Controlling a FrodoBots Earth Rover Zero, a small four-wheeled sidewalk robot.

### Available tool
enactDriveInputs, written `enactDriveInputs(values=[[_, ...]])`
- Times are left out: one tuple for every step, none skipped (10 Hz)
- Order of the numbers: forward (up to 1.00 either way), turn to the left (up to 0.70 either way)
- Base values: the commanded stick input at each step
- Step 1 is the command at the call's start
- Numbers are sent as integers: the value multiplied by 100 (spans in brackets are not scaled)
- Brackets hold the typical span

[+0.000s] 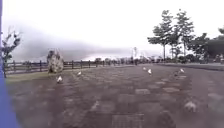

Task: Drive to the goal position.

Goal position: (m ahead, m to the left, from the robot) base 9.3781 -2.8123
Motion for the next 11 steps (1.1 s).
enactDriveInputs(values=[[100,-3],[100,-20],[100,-38],[100,-34],[100,-19],[100,0],[100,0],[100,0],[100,0],[100,0],[100,0]])
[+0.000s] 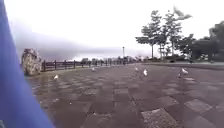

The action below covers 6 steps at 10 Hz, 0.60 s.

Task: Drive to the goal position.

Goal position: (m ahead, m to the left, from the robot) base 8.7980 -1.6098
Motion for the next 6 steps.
enactDriveInputs(values=[[100,0],[100,0],[100,0],[100,0],[100,0],[100,0]])
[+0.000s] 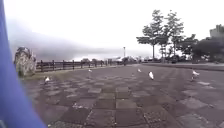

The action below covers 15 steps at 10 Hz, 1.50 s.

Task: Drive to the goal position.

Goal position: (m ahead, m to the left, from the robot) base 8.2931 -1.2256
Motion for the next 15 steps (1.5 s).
enactDriveInputs(values=[[100,0],[100,0],[100,0],[100,0],[100,0],[100,0],[100,0],[100,0],[100,0],[100,0],[100,0],[100,0],[100,0],[100,0],[100,0]])
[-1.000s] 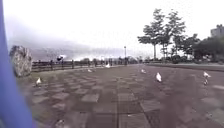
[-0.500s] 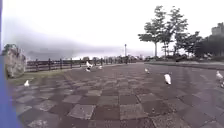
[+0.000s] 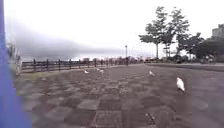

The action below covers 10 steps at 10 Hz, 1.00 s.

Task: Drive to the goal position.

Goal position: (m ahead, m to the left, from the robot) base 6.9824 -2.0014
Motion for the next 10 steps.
enactDriveInputs(values=[[100,0],[100,0],[100,0],[100,0],[100,0],[100,0],[100,-2],[100,-29],[100,-39],[100,-34]])
